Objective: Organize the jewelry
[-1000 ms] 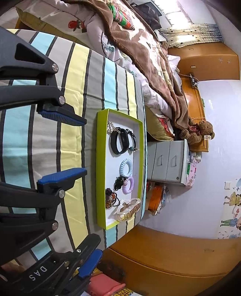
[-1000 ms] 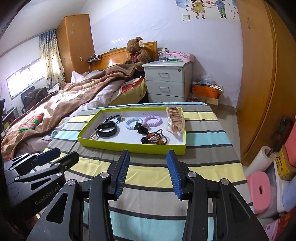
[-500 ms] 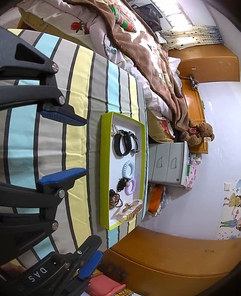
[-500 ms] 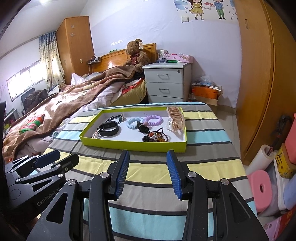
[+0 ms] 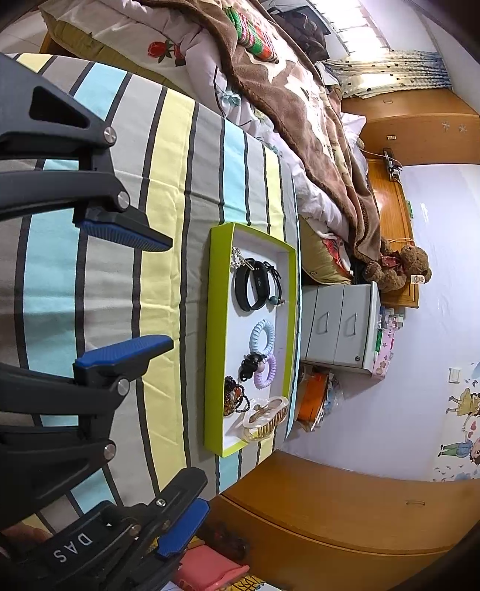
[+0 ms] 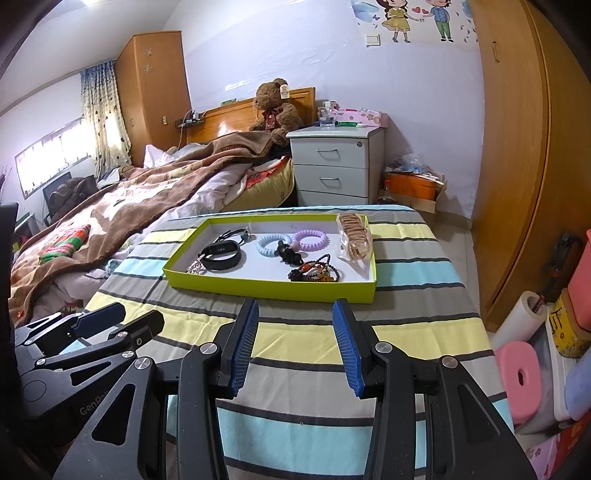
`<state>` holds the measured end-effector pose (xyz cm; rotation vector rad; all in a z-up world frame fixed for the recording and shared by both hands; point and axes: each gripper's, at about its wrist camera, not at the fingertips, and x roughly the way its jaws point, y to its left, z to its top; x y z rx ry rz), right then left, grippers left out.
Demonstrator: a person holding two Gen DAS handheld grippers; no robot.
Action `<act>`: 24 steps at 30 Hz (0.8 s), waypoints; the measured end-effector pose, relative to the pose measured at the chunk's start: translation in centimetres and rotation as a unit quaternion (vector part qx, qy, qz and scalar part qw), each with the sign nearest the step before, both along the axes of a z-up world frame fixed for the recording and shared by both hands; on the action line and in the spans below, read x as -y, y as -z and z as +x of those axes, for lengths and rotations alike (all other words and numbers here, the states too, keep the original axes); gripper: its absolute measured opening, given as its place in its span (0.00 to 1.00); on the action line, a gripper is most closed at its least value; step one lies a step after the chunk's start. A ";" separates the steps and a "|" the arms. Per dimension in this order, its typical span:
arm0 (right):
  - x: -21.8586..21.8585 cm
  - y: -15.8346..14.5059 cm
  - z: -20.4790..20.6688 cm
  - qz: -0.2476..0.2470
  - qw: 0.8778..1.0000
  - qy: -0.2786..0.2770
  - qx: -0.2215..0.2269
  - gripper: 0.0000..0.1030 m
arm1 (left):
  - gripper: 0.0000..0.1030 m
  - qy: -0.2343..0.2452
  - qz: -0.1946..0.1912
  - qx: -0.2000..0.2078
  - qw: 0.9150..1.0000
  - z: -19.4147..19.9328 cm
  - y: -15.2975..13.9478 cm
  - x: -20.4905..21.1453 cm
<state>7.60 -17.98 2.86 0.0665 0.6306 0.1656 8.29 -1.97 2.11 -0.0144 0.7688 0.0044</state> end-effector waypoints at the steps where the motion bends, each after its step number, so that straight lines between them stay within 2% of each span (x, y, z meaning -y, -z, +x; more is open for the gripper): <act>1: -0.1 0.1 0.0 0.000 1.000 0.000 0.000 0.41 | 0.47 0.001 0.000 0.001 1.000 0.0 0.0 0.0; 24: -0.3 0.2 -0.3 -0.002 1.000 -0.002 0.001 0.41 | 0.47 -0.003 0.000 0.000 1.000 -0.2 0.0 -0.1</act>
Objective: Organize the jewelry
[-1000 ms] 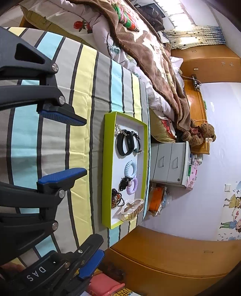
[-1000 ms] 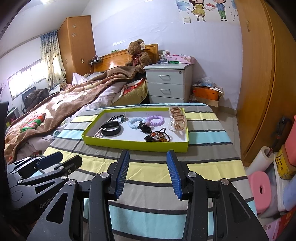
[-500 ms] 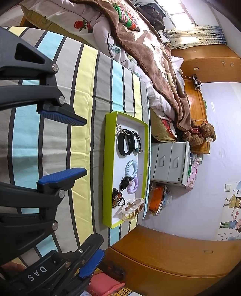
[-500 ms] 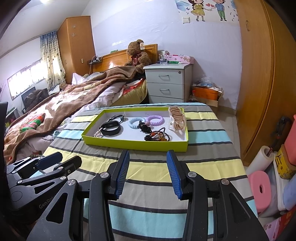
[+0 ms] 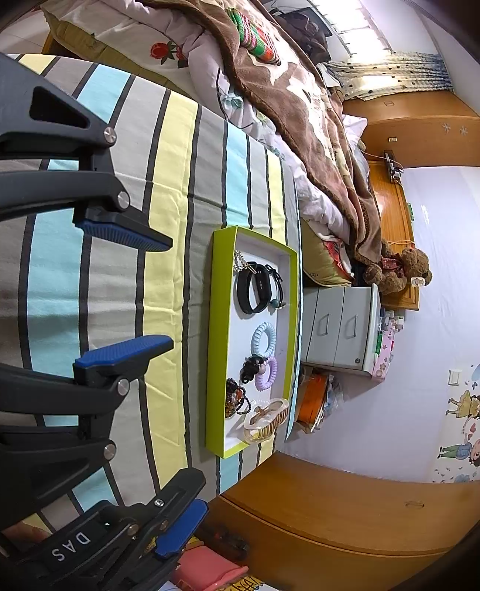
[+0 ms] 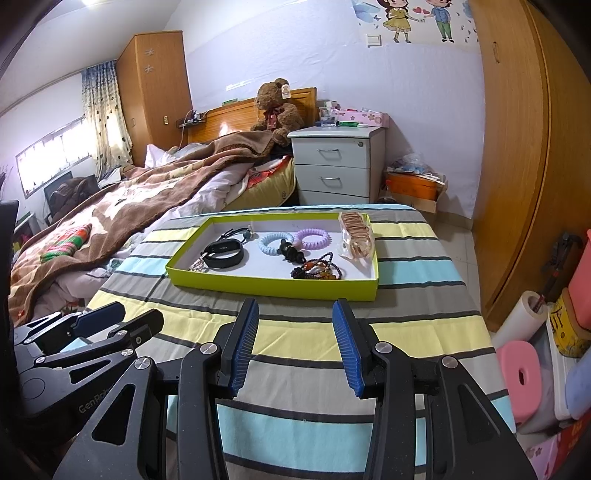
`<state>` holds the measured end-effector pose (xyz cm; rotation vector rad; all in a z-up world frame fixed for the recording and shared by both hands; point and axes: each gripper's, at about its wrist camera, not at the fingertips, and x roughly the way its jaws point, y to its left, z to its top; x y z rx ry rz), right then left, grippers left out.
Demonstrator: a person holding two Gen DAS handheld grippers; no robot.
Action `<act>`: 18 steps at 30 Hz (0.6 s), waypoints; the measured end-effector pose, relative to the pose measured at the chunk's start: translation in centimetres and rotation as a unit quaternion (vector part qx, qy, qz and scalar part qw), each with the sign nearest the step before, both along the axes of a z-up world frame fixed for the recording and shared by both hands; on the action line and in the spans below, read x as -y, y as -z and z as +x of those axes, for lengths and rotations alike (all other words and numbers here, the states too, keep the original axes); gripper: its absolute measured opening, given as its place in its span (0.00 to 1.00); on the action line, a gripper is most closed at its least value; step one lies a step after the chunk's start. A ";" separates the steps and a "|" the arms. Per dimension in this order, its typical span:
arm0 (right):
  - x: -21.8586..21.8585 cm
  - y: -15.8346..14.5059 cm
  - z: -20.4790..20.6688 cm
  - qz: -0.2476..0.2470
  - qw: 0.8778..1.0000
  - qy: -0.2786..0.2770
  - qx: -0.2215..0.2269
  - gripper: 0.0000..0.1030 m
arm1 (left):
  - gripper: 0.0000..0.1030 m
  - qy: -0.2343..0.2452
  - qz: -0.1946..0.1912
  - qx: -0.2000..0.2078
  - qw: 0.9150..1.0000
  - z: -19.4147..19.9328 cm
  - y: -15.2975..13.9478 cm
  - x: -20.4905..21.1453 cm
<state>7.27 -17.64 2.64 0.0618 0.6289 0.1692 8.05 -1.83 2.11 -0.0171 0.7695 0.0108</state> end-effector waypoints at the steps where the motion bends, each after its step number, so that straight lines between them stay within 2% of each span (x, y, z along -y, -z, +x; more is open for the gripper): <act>1: 0.0 0.0 0.0 0.000 1.000 0.000 0.000 0.41 | 0.47 0.000 0.001 0.000 1.000 0.0 0.0 0.0; 18: -0.3 0.1 -0.1 -0.002 1.000 -0.001 0.000 0.41 | 0.47 -0.003 -0.001 -0.004 1.000 -0.1 0.1 -0.2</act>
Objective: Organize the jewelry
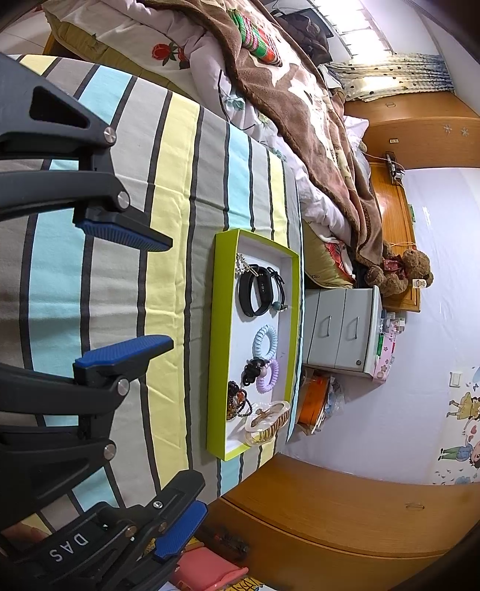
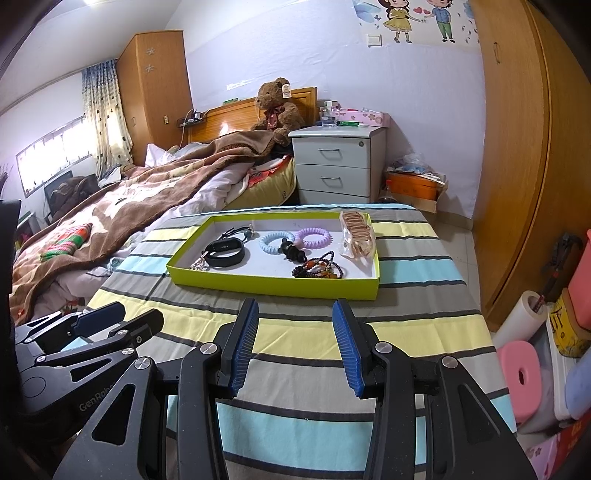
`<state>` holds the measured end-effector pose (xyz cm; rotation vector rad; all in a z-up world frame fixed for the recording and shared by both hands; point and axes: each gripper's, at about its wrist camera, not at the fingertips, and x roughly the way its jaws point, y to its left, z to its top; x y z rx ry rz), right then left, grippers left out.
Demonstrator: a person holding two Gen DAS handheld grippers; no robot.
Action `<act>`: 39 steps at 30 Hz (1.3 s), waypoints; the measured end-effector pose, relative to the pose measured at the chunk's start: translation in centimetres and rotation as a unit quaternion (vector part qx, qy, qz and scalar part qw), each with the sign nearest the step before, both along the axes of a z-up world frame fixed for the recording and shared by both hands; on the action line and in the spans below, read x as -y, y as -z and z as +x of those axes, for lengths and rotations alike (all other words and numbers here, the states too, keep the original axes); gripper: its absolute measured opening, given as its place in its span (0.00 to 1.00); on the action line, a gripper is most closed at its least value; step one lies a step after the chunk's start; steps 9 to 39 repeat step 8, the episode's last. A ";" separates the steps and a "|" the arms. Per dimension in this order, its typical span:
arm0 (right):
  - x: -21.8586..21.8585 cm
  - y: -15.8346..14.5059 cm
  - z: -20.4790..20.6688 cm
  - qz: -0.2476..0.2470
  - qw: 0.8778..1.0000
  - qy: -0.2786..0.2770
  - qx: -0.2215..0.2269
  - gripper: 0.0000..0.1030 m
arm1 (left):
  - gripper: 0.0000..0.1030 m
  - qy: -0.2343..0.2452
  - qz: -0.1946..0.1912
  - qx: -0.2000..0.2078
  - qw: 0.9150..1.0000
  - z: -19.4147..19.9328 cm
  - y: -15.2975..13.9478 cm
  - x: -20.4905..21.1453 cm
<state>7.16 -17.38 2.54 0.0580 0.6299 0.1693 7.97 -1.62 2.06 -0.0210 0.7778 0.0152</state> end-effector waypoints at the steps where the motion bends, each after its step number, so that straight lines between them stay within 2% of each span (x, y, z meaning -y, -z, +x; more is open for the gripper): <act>1: 0.0 0.0 0.0 0.000 1.000 0.000 0.000 0.41 | 0.47 -0.001 -0.001 -0.002 1.000 0.0 0.0 -0.1; 39: -0.2 0.0 -0.1 0.000 1.000 0.000 0.000 0.41 | 0.47 -0.006 -0.005 -0.007 1.000 0.0 0.1 -0.3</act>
